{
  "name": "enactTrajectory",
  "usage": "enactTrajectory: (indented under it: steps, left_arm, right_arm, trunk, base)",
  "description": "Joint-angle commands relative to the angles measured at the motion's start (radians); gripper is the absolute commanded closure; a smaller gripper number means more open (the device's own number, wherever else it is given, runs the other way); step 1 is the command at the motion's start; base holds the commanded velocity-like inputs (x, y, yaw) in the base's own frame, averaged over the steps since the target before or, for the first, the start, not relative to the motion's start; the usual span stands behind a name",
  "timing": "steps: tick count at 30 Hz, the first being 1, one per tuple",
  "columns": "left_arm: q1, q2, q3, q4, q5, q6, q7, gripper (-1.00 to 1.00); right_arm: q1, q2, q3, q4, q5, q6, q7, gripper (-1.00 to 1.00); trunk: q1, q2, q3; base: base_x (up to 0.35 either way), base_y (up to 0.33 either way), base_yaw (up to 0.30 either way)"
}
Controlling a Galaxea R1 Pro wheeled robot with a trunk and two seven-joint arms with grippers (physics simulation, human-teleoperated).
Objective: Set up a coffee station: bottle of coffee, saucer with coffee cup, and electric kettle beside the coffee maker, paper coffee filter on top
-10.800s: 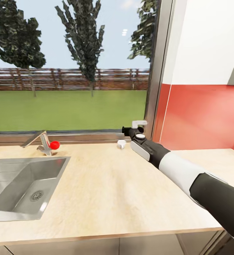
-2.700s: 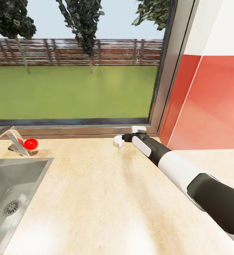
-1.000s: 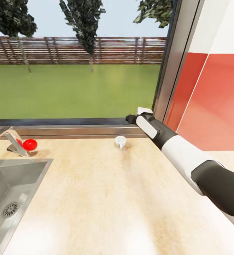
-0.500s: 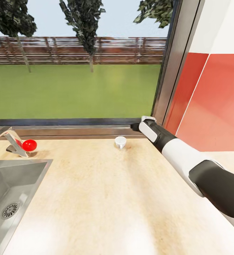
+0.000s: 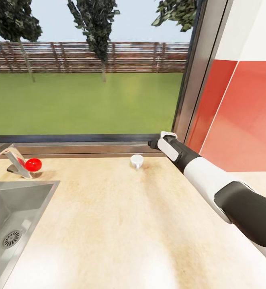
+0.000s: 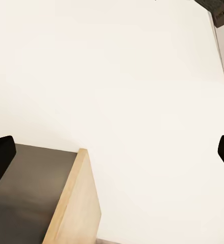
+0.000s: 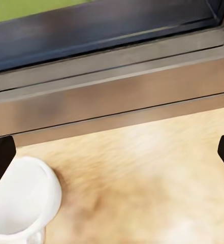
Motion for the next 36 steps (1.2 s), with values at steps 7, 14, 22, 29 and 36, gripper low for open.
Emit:
enactTrajectory:
  steps: [7,14,22,29,36]
  left_arm:
    - [-0.001,-0.001,0.008,0.002,-0.009,-0.007,0.004,-1.00]
    - [-0.001,-0.001,0.007,0.002,-0.009,-0.007,0.004,-1.00]
    - [-0.001,-0.001,0.007,0.002,-0.009,-0.007,0.004,-1.00]
    - [-0.001,-0.001,0.007,0.002,-0.009,-0.007,0.004,-1.00]
    - [-0.001,-0.001,0.007,0.002,-0.010,-0.007,0.003,-1.00]
  right_arm:
    - [-0.001,-0.001,0.008,-0.001,-0.007,0.002,-0.007,-1.00]
    - [-0.001,-0.001,0.008,-0.001,-0.007,0.002,-0.007,-1.00]
    - [-0.001,0.000,0.009,-0.002,-0.006,0.004,-0.006,-1.00]
    - [0.000,0.001,0.009,-0.001,-0.006,0.005,-0.006,-1.00]
    - [0.030,0.001,0.009,-0.001,-0.007,0.005,-0.007,-1.00]
  trunk:
    - [0.000,-0.001,-0.001]
    - [0.000,-0.001,-0.001]
    - [0.000,-0.001,-0.001]
    - [0.000,-0.001,-0.001]
    - [0.000,-0.001,-0.001]
  base:
    - [0.144,0.000,0.000]
    - [0.029,0.000,0.000]
    - [0.001,0.000,0.000]
    - [0.000,0.000,0.000]
    - [0.000,0.000,0.000]
